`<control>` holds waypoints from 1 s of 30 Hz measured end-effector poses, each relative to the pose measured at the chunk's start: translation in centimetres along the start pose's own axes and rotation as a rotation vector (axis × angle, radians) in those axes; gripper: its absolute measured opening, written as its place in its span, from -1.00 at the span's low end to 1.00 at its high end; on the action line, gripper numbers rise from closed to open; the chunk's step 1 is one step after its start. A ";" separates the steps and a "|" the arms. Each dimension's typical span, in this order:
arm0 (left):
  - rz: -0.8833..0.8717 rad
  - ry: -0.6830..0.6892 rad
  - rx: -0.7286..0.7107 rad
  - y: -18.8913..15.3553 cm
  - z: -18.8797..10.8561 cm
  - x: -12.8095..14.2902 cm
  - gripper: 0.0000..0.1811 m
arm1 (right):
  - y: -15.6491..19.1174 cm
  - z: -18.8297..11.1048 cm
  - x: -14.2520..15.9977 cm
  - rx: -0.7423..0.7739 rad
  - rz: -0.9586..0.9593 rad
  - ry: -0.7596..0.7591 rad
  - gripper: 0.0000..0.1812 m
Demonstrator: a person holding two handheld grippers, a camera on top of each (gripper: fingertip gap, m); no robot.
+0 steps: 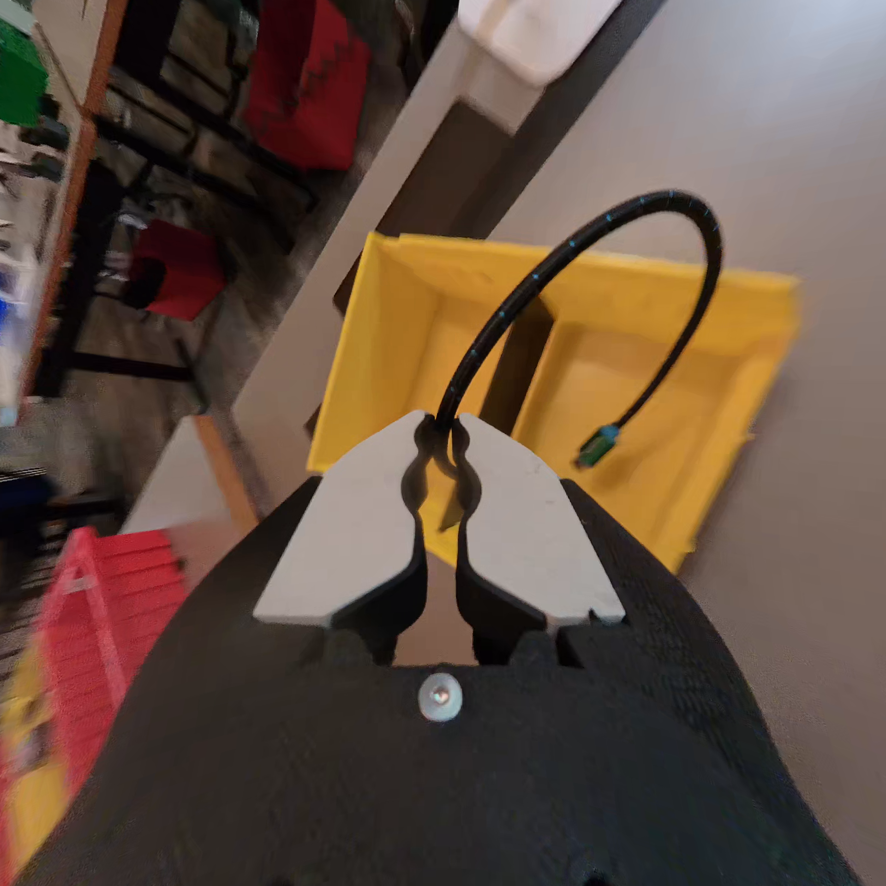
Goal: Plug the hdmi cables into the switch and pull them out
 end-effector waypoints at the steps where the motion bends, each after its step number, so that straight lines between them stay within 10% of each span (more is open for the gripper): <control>1: -0.065 -0.061 0.054 0.0 -1.4 -0.5 -0.91 | -0.1 0.0 -0.1 0.010 0.011 -0.004 -0.85; 7: -0.501 -0.331 0.625 -4.5 -4.2 -1.7 -0.92 | -1.1 0.1 -1.2 0.082 0.075 -0.065 -0.85; 16: -0.951 -0.380 0.901 -16.4 7.4 4.8 -0.91 | -0.1 -1.3 -1.0 0.073 0.111 -0.042 -0.85; 23: -0.354 -0.406 0.670 -15.9 4.7 4.9 -0.77 | 0.7 -2.7 0.5 0.072 0.192 0.001 -0.85; 30: 0.364 -0.168 0.798 -21.6 3.1 4.6 -0.65 | 1.7 -2.5 0.5 0.062 0.222 0.013 -0.85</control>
Point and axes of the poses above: each gripper's, where its closed fingertips meet, z out along the fingers, x out of its underside, y = z × x across the jaws, the point moved 10 cm from there along -z, back along the fingers, and after that the axes turned 2 degrees about x, right-handed, at the moved point
